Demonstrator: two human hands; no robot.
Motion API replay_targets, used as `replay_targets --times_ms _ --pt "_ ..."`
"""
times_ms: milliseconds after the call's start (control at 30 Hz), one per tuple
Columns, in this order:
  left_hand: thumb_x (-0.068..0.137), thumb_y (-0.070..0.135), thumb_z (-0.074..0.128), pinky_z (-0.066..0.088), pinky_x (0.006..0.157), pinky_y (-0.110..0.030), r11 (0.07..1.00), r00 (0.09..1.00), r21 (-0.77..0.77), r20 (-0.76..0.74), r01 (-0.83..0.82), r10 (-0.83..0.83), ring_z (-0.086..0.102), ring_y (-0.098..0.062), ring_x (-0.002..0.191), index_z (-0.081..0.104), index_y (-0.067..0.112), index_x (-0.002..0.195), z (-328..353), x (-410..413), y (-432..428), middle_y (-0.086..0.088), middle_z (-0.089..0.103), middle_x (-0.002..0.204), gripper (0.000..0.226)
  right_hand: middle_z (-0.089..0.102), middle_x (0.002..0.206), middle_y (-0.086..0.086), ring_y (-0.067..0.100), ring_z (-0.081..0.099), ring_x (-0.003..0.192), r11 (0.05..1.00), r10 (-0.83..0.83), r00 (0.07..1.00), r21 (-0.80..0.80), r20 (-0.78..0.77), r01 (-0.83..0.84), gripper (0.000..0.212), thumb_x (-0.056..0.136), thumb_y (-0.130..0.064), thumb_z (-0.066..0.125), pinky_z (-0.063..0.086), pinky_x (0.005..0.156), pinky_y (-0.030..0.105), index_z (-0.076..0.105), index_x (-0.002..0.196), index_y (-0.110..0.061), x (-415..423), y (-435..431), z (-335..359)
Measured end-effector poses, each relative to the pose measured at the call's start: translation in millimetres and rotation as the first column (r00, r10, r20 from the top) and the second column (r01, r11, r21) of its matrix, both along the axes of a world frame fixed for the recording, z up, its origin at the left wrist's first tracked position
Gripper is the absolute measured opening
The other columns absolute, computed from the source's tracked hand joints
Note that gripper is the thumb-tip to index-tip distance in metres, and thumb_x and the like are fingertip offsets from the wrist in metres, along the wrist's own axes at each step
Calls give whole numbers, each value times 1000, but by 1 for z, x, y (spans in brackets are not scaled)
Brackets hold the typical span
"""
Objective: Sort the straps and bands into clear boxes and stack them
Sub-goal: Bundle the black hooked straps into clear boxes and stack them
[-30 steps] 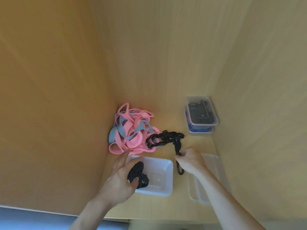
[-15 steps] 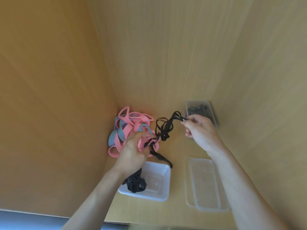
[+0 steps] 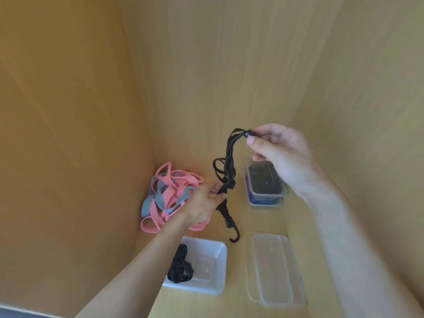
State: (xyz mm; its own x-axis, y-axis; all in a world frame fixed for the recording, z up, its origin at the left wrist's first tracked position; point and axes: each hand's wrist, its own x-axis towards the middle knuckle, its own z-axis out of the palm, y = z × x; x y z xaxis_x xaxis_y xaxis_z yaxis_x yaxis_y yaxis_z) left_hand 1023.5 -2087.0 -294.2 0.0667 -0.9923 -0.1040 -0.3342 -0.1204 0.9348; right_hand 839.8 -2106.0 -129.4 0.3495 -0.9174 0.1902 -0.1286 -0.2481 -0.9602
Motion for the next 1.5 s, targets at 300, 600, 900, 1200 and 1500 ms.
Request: replay_targets --times_ms 300,600,900,1200,1500 --pt "104 37 45 43 68 -24 990 991 111 93 83 -94 59 -18 90 44 32 101 -4 15 -24 -12 66 109 6 75 75 -1 11 66 64 988 -152 977 3 147 153 11 91 -13 73 55 65 22 68 101 -12 -7 -26 37" --pt "105 15 42 35 44 -17 998 981 69 194 10 -23 40 -13 57 41 17 103 3 14 -36 -3 43 73 3 69 65 -8 6 55 55 947 -304 920 -24 247 319 10 89 -14 74 49 60 20 65 92 -15 -5 -53 88" --pt "100 3 50 49 65 -38 983 982 99 128 -154 141 49 -23 67 52 2 112 -10 42 -40 -10 51 77 12 68 68 -9 8 48 55 921 -382 878 45 288 387 8 89 -20 75 46 66 25 69 94 -16 -24 -67 90" --pt "93 3 56 43 46 -13 961 940 -170 230 -218 253 60 1 52 54 15 87 14 61 -29 16 67 63 13 61 68 -1 8 43 50 914 -404 747 219 527 340 3 90 -8 70 41 55 22 72 88 -8 -45 -72 115" --pt "96 16 59 57 61 -38 949 897 -154 314 -276 311 63 -19 63 59 16 82 1 94 -9 -2 64 71 13 59 70 3 8 42 51 949 -314 680 224 662 221 9 90 -6 68 40 54 21 69 82 -9 -51 -69 129"
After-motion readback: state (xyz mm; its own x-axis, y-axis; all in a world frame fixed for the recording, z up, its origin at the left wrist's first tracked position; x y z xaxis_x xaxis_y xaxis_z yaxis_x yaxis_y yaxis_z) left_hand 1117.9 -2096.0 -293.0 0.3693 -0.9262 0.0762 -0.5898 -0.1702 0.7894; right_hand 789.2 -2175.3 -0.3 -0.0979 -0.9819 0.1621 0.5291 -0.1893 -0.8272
